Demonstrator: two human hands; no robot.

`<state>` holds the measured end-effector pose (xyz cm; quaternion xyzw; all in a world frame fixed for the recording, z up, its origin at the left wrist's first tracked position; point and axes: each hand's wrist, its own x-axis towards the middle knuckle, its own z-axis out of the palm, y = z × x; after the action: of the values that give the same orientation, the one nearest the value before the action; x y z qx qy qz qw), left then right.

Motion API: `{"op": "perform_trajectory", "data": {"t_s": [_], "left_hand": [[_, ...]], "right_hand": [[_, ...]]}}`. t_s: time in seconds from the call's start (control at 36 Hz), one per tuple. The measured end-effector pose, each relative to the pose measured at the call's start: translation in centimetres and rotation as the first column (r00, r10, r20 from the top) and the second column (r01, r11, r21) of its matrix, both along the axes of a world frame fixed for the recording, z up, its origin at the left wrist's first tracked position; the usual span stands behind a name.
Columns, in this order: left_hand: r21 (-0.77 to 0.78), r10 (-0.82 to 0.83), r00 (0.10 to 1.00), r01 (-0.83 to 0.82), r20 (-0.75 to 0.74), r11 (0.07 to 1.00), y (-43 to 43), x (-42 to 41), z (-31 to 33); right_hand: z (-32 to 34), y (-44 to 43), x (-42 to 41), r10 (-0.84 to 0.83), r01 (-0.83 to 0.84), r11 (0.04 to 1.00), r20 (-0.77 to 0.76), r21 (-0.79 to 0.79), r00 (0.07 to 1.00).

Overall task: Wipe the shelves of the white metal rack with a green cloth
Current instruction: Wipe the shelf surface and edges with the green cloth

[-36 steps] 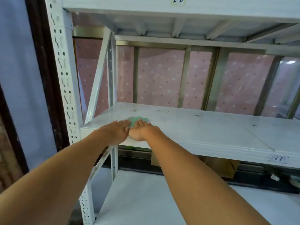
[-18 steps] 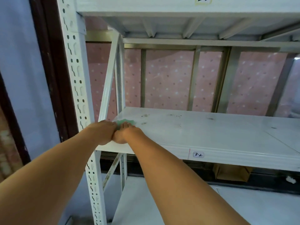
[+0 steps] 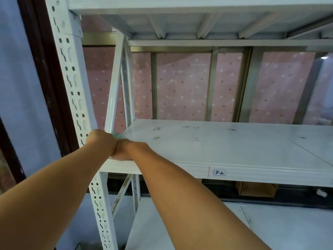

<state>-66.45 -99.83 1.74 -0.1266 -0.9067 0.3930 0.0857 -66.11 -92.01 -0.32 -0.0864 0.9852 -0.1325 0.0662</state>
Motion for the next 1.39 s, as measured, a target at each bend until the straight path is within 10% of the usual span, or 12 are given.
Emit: {"op": "perform_trajectory", "data": {"t_s": [0.28, 0.61, 0.92, 1.39], "left_hand": [[0.067, 0.049, 0.997, -0.045, -0.054, 0.997, 0.7, -0.4, -0.4], [0.652, -0.026, 0.999, 0.04, -0.031, 0.757, 2.7, -2.6, -1.4], [0.623, -0.082, 0.996, 0.047, 0.028, 0.78, 3.9, -6.7, -1.8], [0.538, -0.2, 0.938, 0.018, 0.282, 0.843, 4.3, -10.6, -1.8]], "right_hand": [[1.6, 1.4, 1.4, 0.018, -0.017, 1.0, -0.037, 0.022, 0.999], [1.8, 4.3, -1.9, -0.126, 0.141, 0.988, -0.188, 0.066, 0.974], [-0.1, 5.2, -5.8, -0.196, 0.166, 0.964, -0.137, -0.208, 0.971], [0.5, 6.1, -5.7, -0.106, 0.103, 0.966, -0.002, 0.239, 0.994]]}}
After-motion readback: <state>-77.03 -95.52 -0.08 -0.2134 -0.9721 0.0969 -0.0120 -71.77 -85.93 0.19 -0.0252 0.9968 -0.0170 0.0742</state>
